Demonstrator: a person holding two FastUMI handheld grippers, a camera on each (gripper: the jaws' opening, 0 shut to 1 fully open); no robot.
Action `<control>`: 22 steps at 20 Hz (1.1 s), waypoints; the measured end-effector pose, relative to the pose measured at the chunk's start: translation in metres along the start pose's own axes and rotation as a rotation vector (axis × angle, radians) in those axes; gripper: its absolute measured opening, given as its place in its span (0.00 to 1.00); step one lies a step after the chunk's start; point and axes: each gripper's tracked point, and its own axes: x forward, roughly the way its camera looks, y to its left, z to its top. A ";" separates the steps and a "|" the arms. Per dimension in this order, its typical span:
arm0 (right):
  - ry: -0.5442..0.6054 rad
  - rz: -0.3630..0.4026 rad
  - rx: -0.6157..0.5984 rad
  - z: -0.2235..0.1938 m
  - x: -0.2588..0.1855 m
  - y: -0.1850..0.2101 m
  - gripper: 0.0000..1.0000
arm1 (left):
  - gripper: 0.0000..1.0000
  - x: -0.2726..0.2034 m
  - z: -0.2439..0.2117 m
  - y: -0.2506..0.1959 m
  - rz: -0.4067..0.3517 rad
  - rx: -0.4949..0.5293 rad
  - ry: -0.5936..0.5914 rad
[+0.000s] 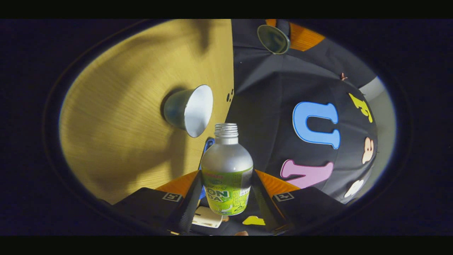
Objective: Open the teacup lid with one hand, grasp the water bottle and pour water into the teacup with the other hand; after pouring, place the water bottle on the coaster and then close the teacup lid.
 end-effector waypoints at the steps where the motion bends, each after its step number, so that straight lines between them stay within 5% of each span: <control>1: 0.000 -0.004 -0.022 -0.001 0.000 -0.002 0.78 | 0.32 0.000 0.000 0.000 0.001 0.001 -0.001; 22: -0.047 -0.048 -0.317 -0.007 0.004 -0.010 0.78 | 0.32 0.001 0.000 -0.003 -0.005 -0.014 0.008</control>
